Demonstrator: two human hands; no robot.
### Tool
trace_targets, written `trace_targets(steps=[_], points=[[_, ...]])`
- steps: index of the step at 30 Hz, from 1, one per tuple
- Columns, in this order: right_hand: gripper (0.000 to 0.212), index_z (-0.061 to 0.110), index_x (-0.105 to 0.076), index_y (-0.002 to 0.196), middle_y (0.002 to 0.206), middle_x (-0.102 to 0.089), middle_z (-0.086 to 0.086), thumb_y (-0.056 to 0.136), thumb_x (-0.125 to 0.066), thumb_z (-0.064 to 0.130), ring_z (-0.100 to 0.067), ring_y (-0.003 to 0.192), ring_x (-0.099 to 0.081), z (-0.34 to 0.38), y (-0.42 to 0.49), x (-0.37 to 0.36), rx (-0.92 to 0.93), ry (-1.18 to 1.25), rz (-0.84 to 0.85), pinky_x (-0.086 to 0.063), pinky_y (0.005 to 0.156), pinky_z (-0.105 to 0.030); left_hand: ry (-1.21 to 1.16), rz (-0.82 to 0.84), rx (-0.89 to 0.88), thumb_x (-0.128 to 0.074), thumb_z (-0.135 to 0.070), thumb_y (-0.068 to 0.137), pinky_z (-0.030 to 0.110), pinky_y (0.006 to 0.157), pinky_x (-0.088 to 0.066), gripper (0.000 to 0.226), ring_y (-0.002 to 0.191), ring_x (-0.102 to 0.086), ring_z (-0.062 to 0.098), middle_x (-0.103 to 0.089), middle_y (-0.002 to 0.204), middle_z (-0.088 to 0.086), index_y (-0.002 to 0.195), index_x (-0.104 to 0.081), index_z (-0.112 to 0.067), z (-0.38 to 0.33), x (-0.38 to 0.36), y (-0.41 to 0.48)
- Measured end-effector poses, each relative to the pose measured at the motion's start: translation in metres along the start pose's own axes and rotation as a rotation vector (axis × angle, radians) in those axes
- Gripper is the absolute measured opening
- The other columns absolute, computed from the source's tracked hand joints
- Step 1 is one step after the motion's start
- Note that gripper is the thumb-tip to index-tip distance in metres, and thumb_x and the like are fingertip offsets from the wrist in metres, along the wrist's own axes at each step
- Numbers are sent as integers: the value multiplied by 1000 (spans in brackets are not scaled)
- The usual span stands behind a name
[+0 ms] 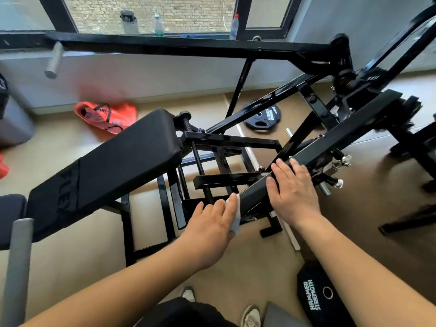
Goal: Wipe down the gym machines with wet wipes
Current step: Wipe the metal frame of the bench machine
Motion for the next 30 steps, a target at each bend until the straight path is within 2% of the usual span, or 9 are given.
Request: trace_targets(steps=[3, 6, 8, 10, 14, 18, 21, 27, 30], points=[[63, 31, -39, 158, 167, -29, 11, 106, -16, 58, -17, 158, -11, -16, 4, -1, 35, 61, 32, -1, 130, -40, 11, 6, 57, -44, -47, 104, 47, 112, -35, 85, 125, -48, 30, -40, 145, 8, 161, 12, -18, -11, 7, 23], [55, 35, -68, 132, 136, -65, 9, 101, -27, 55, -12, 137, -44, -32, 20, 21, -51, 385, -18, -35, 115, -39, 6, 8, 105, -47, -49, 103, 48, 101, -42, 84, 121, -53, 34, -45, 142, 12, 161, 3, -15, -42, 20, 79], [51, 28, -74, 119, 115, -72, 3, 102, -32, 51, -15, 119, -55, -48, 35, 36, -24, 440, -19, -45, 100, -40, -29, 8, 131, -49, -50, 102, 48, 96, -43, 83, 121, -53, 35, -47, 141, 13, 161, -3, -14, -65, 24, 119], [52, 20, -73, 121, 124, -71, -4, 104, -31, 47, -24, 126, -56, -67, 52, 43, 62, 291, -39, -43, 107, -45, -37, -14, 165, -53, -50, 100, 48, 93, -45, 83, 120, -54, 35, -49, 138, 12, 159, -7, -14, -82, 28, 147], [56, 27, -50, 151, 160, -44, 2, 106, -23, 48, -24, 154, -26, -96, 68, 16, 195, 21, 50, -11, 129, -44, 75, -43, 222, -50, -46, 102, 45, 99, -42, 82, 120, -51, 31, -47, 137, 9, 161, -1, -14, -85, 24, 147], [50, 30, -64, 139, 146, -59, 10, 103, -34, 47, -18, 145, -42, -106, 74, 25, 277, 138, -80, -21, 125, -35, 158, -74, 214, -45, -41, 104, 46, 115, -33, 81, 123, -47, 28, -39, 146, 6, 159, 9, -16, -73, 13, 118], [49, 34, -68, 133, 142, -62, 15, 101, -35, 49, -9, 143, -43, -112, 87, 27, 319, 242, -19, -22, 124, -32, 150, -43, 290, -46, -45, 104, 54, 125, -17, 83, 132, -46, 29, -39, 149, 7, 161, 8, -17, -76, 16, 119], [58, 32, -64, 140, 150, -56, 13, 98, -30, 56, -4, 146, -38, -121, 104, 21, 246, 461, 153, -19, 125, -30, 66, -80, 304, -55, -58, 96, 48, 106, -36, 77, 121, -57, 30, -55, 132, 8, 151, -28, -10, -125, 42, 220], [48, 39, -47, 152, 150, -54, 16, 107, -37, 52, -5, 141, -42, -133, 106, 27, 134, 621, 201, -29, 119, -32, 64, -125, 265, -53, -52, 99, 48, 107, -36, 74, 122, -54, 31, -53, 132, 9, 153, -25, -10, -137, 46, 231]])
Point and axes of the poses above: each hand's wrist, its own y-axis towards the middle knuckle, its own x-axis out of the back of the hand, z = x × y, the point moved 9 cm from there along y, towards the middle knuckle
